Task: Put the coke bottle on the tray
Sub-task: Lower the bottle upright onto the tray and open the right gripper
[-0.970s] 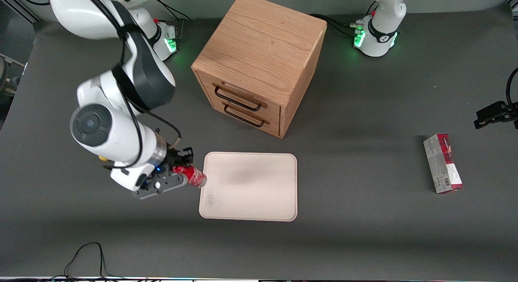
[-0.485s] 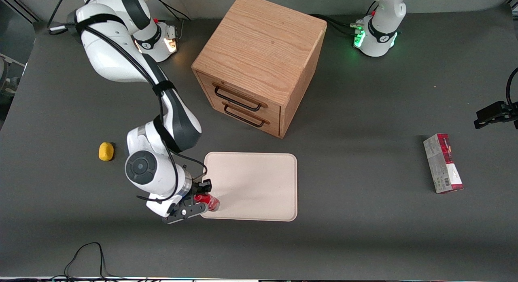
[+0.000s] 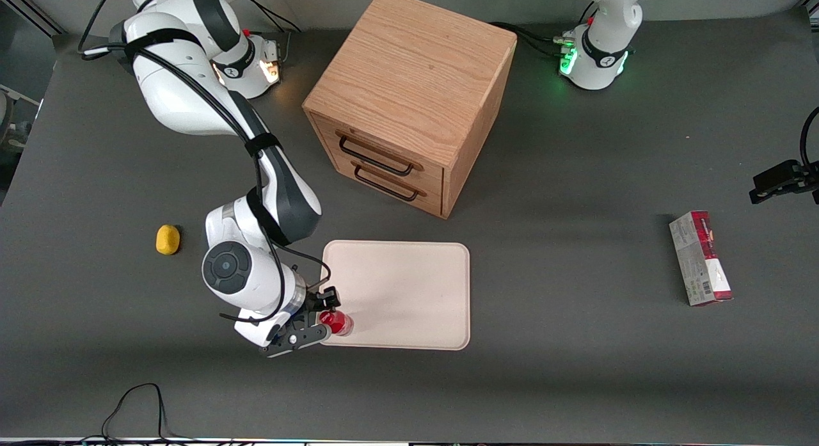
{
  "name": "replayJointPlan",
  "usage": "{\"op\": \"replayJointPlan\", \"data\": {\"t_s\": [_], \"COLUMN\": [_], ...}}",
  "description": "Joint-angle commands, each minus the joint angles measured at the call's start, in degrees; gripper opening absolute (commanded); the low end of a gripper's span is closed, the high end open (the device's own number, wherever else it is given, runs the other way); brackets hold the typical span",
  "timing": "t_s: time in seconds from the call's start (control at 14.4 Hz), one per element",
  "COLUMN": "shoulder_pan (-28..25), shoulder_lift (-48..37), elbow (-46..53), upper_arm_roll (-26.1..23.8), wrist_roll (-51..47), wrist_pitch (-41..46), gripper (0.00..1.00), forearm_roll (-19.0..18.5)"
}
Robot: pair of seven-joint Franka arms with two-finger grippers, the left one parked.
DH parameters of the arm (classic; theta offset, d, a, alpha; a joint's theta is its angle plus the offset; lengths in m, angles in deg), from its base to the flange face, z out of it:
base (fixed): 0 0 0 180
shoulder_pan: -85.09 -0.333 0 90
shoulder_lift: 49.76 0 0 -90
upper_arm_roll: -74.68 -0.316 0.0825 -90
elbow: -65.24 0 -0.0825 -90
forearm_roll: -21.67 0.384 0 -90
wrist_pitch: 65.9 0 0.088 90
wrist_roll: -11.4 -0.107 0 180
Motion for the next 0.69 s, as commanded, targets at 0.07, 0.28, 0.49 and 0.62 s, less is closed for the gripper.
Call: {"op": "replayJointPlan", "data": {"t_s": [0.07, 0.28, 0.49, 0.62], "shoulder_pan": [0.05, 0.14, 1.19, 1.10], "shoulder_lift": [-1.67, -7.63, -22.19, -33.00], "elbow": [0.11, -1.81, -16.97, -28.48], "upper_arm_roll": [-0.35, 0.09, 3.32, 7.19], "wrist_roll": [-0.59, -4.09, -4.37, -4.28], "wrist_pitch": [-0.61, 0.79, 1.94, 2.21], "gripper": [1.00, 1.00, 1.00, 1.00], "forearm_roll": [-0.24, 0.02, 0.29, 2.47]}}
